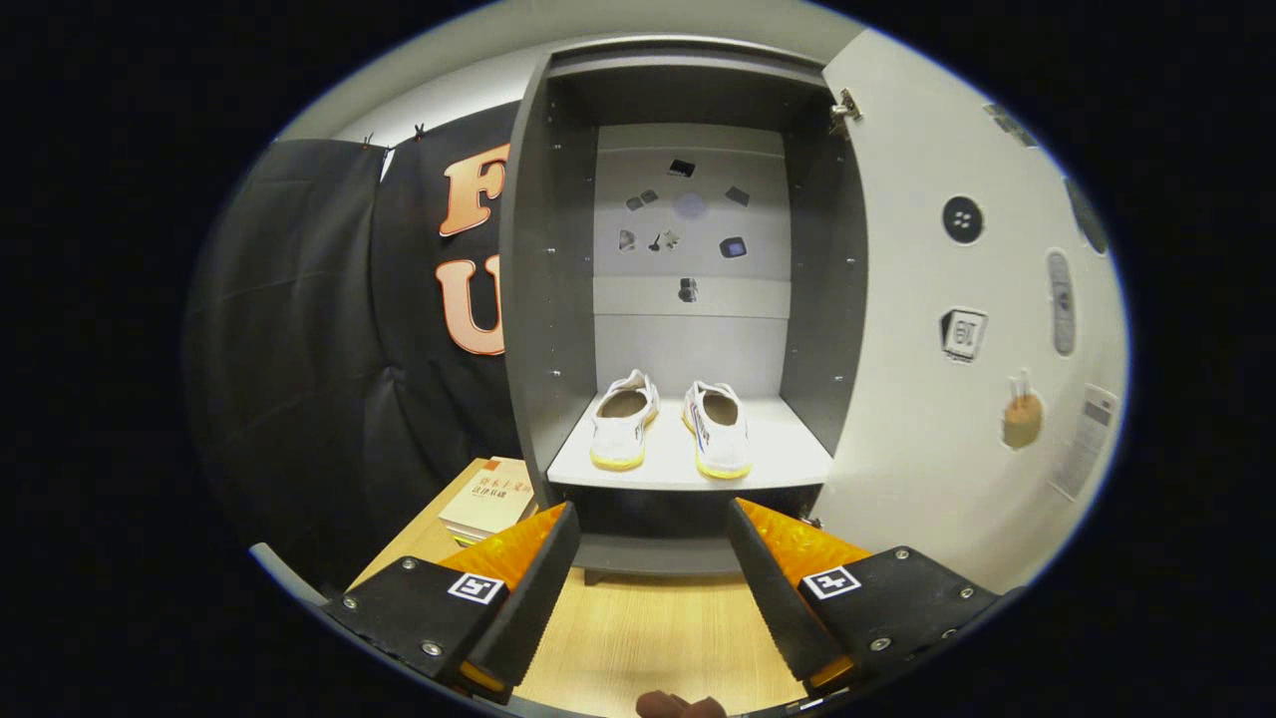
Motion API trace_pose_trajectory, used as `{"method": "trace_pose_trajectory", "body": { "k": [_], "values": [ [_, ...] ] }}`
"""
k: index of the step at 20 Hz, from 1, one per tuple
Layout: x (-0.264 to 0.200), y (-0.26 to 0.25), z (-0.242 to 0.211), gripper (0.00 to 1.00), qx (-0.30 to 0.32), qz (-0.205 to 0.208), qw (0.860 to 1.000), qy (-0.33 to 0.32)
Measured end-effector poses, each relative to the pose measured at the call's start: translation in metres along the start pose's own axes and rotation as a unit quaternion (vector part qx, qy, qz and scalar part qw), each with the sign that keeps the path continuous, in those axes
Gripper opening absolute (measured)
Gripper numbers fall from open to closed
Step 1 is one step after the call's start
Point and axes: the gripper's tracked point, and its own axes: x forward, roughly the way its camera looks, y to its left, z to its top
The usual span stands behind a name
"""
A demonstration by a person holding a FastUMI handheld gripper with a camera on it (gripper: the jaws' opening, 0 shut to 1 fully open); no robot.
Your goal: Open the shoe cabinet door, grab the shoes and put them into the shoe cabinet, then close the shoe cabinet door.
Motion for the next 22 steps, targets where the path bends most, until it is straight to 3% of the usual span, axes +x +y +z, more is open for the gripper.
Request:
{"method": "trace_pose_trajectory", "body": {
  "k": [6, 12, 22],
  "values": [
    [-0.076, -0.013, -0.009, 0.93, 0.013, 0.000, 1.000, -0.008],
    [-0.150, -0.029, -0.008, 0.93, 0.028, 0.068, 0.997, -0.023],
    [-0.247, -0.143, -0.012, 0.93, 0.043, 0.087, 0.993, -0.065]
  ]
}}
